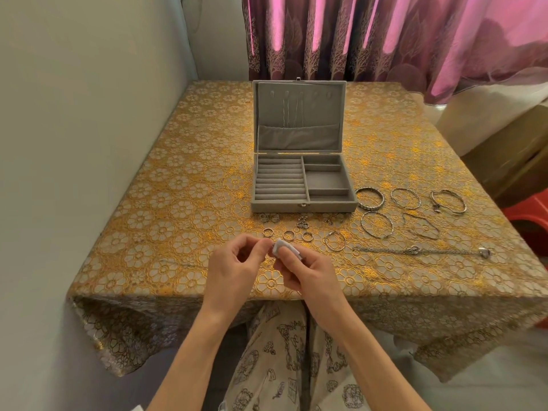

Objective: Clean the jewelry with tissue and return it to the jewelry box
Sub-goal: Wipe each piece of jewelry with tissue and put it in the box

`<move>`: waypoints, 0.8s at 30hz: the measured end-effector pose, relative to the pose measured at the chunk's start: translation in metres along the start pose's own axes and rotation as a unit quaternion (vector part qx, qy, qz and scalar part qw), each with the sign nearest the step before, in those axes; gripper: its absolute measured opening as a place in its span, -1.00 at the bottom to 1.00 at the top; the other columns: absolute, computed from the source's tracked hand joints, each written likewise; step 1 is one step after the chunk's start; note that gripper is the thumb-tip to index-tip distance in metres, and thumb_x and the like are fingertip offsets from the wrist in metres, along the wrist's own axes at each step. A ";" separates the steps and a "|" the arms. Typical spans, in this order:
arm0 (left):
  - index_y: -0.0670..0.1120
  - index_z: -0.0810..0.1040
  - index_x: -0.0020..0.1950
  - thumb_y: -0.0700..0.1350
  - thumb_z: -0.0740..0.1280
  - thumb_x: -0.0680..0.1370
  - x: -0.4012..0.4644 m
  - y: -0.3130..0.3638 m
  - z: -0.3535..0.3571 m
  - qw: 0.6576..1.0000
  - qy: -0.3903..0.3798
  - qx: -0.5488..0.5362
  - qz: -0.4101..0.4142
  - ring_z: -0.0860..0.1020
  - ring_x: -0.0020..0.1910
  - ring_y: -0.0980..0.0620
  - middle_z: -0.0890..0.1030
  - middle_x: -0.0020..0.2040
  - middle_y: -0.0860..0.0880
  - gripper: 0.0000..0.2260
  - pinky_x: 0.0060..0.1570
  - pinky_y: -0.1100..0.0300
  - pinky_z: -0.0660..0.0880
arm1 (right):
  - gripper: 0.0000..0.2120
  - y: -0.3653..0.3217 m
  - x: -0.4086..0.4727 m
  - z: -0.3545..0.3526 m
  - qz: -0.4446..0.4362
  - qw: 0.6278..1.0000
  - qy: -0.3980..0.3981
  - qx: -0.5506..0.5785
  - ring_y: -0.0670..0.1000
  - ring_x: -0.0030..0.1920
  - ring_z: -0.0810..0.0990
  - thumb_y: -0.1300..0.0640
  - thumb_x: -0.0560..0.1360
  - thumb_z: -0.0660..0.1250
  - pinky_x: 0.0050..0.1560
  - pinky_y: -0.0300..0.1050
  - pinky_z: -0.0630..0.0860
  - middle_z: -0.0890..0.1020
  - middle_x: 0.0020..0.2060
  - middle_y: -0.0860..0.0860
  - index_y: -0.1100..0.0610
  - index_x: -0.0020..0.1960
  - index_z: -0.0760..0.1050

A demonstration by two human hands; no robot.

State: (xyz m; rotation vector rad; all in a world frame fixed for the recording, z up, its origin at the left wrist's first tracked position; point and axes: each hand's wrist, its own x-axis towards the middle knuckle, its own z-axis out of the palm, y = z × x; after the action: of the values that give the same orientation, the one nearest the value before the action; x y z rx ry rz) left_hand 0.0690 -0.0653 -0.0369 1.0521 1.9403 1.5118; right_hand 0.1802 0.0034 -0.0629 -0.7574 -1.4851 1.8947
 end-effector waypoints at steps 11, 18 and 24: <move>-0.09 0.67 -0.23 0.01 0.36 0.37 0.000 0.003 -0.006 0.976 0.009 -0.189 -0.109 0.50 -0.25 0.04 0.61 -0.30 -0.06 -0.81 -0.10 0.19 0.44 | -0.80 -0.004 -0.005 -0.014 0.008 0.997 0.077 -0.001 -0.09 -0.35 0.45 0.22 0.46 0.35 -0.34 -0.27 0.40 0.54 -0.28 0.03 0.09 0.08 0.54; -0.15 0.64 -0.17 -0.13 0.33 0.48 0.002 0.001 -0.002 0.966 -0.012 -0.208 -0.152 0.51 -0.21 0.03 0.62 -0.24 -0.04 -0.87 -0.07 0.16 0.47 | -0.89 -0.014 -0.006 -0.014 -0.028 0.996 0.075 -0.032 -0.01 -0.30 0.58 0.23 0.45 0.36 -0.36 -0.19 0.42 0.66 -0.23 0.14 0.19 -0.03 0.49; -0.20 0.61 -0.14 -0.15 0.30 0.51 0.001 -0.001 0.001 0.961 -0.047 -0.214 -0.170 0.52 -0.24 0.04 0.61 -0.25 -0.05 -0.85 -0.10 0.19 0.48 | -0.93 -0.010 -0.007 -0.011 0.004 0.994 0.106 -0.018 -0.10 -0.34 0.53 0.20 0.50 0.30 -0.37 -0.28 0.42 0.61 -0.22 0.10 0.18 -0.06 0.53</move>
State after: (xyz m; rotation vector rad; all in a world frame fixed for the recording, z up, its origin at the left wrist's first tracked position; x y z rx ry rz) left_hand 0.0686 -0.0645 -0.0379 0.5592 1.5332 1.5524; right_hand 0.1944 0.0071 -0.0553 -0.9500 -1.3878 1.7372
